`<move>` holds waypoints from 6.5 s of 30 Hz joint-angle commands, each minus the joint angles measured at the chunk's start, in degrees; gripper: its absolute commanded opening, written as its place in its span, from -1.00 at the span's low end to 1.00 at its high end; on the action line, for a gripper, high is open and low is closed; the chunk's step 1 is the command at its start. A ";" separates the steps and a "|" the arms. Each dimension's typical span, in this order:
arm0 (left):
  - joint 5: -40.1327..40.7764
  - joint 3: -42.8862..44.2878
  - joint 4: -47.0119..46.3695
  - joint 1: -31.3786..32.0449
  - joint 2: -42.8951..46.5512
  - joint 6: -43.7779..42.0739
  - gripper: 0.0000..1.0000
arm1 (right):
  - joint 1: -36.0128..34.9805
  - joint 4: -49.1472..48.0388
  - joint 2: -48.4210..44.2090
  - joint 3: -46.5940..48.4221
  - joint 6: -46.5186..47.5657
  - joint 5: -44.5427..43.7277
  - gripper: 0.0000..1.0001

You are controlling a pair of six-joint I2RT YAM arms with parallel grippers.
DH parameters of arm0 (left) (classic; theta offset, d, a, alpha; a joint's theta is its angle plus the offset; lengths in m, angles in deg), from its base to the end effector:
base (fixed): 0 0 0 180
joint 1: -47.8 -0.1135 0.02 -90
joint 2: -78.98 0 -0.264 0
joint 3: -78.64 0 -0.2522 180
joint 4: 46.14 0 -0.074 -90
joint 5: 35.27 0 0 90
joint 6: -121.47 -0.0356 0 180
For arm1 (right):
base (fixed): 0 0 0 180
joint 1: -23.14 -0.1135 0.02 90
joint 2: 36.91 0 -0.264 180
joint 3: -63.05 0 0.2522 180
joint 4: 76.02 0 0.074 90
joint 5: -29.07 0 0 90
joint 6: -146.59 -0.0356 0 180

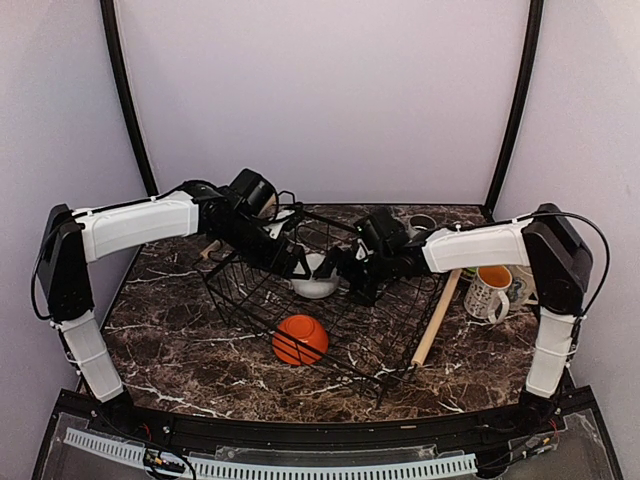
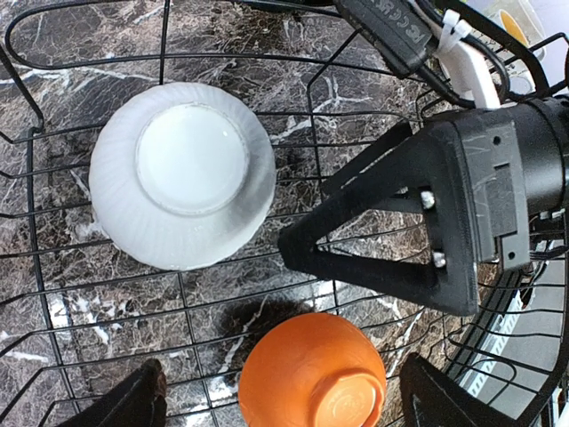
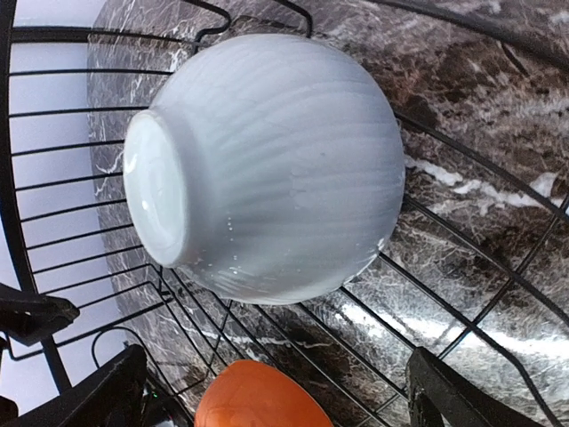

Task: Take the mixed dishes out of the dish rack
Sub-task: Adjust the bowl on the dish rack, then grab the bowl from the dish rack, then pass from the right arm to the left

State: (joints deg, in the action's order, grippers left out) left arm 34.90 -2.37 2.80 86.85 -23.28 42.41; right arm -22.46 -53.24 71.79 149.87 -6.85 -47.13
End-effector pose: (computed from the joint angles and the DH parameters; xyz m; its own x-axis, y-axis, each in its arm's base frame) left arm 0.2981 -0.2574 0.2721 -0.7457 0.3750 -0.5508 0.6239 0.6832 -0.3795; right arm 0.2849 0.3031 0.1933 -0.9467 0.2748 -0.1681 0.0766 0.6988 0.7112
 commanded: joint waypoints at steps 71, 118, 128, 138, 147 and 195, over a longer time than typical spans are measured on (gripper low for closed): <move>-2.39 -1.74 -1.56 -0.91 7.77 0.75 0.91 | -3.66 -15.90 12.85 1.91 -30.78 -21.56 0.53; -21.33 -10.24 -19.73 -7.24 11.19 11.52 0.96 | 4.05 -40.01 -11.73 -18.50 4.50 5.83 0.08; -30.31 -17.80 -41.06 -12.54 13.33 24.83 0.91 | 4.59 -43.92 -14.84 -18.05 0.49 9.25 0.08; -29.28 -20.92 -51.13 -13.56 15.41 36.30 0.92 | 4.91 -46.41 -16.43 -16.67 -1.91 12.28 0.07; -32.40 -23.94 -64.58 -13.56 14.99 48.39 0.87 | 4.96 -48.48 -18.53 -16.90 -3.82 13.31 0.07; -38.11 -27.50 -124.17 -9.82 3.91 93.79 -0.20 | 5.00 -65.77 -9.77 -11.59 -18.65 22.34 0.03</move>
State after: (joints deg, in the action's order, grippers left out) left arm -2.87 -30.15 -107.08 76.31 -19.23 134.91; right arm -17.70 -113.02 61.67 135.64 -24.97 -26.00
